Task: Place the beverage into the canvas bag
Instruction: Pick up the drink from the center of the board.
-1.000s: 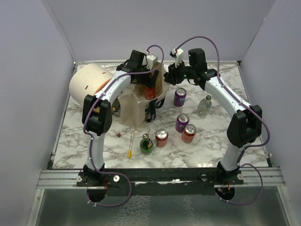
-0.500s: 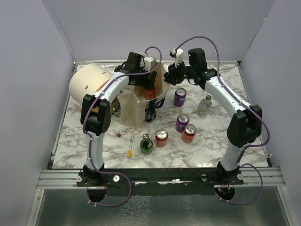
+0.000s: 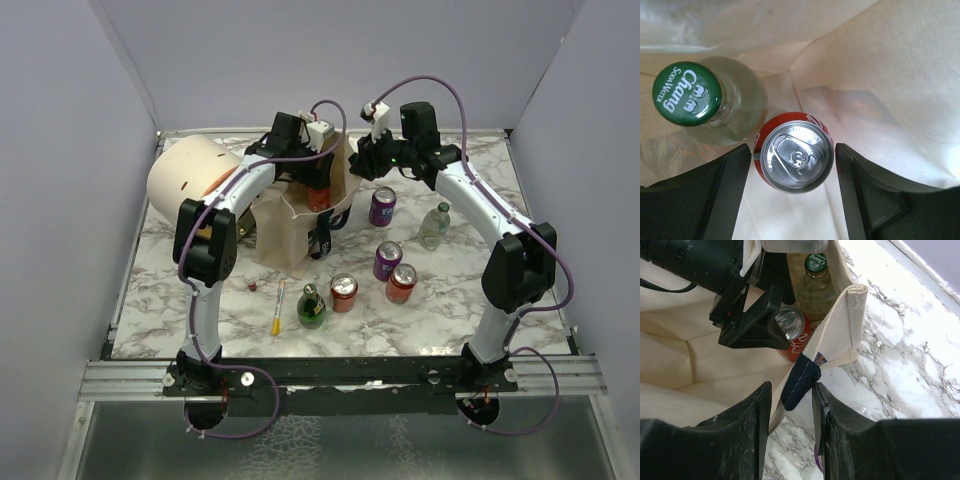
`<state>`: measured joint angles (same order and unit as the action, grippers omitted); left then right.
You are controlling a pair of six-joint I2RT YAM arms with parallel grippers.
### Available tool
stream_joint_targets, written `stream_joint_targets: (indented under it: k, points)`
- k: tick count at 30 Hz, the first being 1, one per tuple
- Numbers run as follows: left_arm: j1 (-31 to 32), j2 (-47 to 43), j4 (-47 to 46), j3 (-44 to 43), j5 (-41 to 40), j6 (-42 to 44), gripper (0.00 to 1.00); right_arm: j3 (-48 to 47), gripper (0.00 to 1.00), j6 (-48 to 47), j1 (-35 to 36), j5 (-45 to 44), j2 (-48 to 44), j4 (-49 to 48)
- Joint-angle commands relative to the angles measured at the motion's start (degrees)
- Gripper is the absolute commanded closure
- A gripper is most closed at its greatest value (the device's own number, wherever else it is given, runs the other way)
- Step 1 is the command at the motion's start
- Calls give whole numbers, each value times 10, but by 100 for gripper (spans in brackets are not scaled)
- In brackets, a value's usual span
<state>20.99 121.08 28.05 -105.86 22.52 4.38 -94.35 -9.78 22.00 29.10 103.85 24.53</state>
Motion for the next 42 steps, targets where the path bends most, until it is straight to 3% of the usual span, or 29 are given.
stream_joint_targets:
  k: [1,8,13,21,31,40,42]
  points:
    - [-3,9,-42,30,14,28,29,-14,62,-8,-1,-9,13,24]
    - [-3,-3,-78,60,16,56,35,-19,62,-9,-1,-10,20,25]
    - [-3,-9,-101,70,20,58,47,-25,62,-10,-1,-9,25,26]
    - [-3,-18,-129,74,24,5,77,-29,62,-13,-1,-4,30,27]
    - [-3,-27,-187,92,35,-54,100,-36,61,-16,-1,1,35,31]
    - [-2,-27,-202,120,40,-48,100,-36,61,-13,-1,6,36,32]
    - [-1,-27,-198,129,38,-38,96,-36,60,-11,-1,7,35,32]
